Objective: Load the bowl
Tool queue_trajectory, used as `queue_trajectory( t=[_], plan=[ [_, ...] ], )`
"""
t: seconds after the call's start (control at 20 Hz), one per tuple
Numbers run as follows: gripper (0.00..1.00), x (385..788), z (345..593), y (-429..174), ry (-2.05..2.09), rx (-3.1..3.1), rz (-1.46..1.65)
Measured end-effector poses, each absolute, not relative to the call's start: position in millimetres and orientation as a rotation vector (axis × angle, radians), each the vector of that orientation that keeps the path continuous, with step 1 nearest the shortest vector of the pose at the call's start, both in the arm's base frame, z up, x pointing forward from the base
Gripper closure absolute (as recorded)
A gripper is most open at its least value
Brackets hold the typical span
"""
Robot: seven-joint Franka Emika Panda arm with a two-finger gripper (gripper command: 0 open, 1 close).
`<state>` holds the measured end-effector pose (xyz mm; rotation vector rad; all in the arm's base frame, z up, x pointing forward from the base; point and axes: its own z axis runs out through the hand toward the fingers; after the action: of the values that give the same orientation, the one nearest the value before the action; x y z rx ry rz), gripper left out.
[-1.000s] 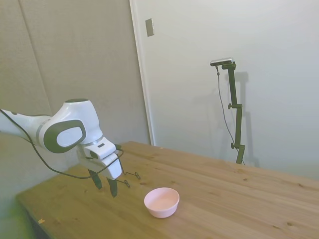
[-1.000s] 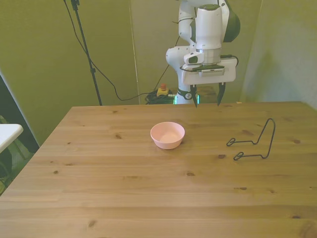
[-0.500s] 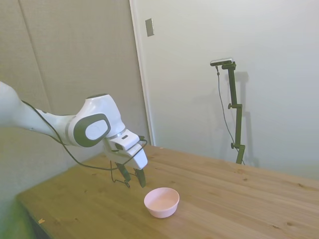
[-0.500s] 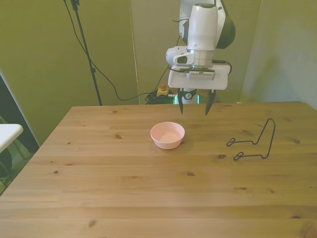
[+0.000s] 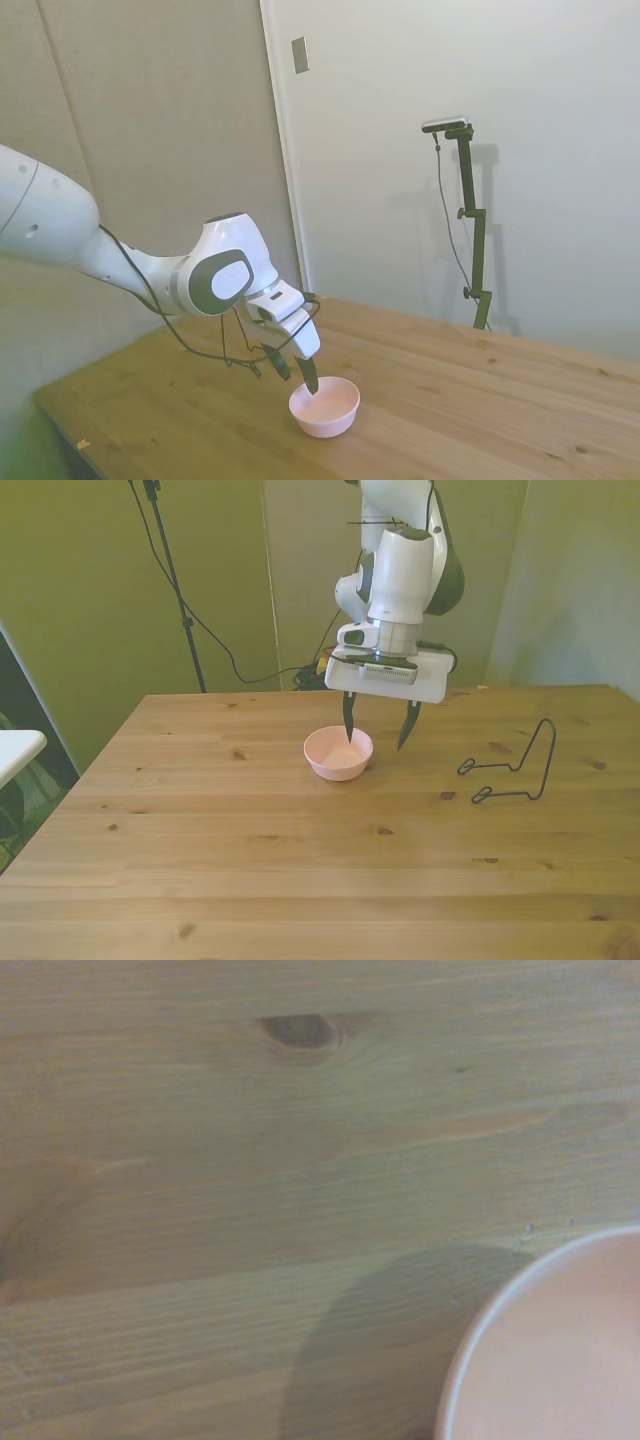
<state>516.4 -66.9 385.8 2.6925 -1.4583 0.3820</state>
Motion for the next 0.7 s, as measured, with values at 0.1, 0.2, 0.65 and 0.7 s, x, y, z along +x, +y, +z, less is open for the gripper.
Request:
queue_trajectory(
  t=[0.1, 0.2, 0.65, 0.7],
  plan=[
    [1.0, 520, 376, -70, -1.47, 2.682, 0.368],
    [1.0, 525, 370, -74, -1.477, 2.675, 0.353],
    [1.0, 531, 359, -75, -1.474, 2.672, 0.329],
    [1.0, 531, 358, -75, -1.474, 2.672, 0.328]
  ],
)
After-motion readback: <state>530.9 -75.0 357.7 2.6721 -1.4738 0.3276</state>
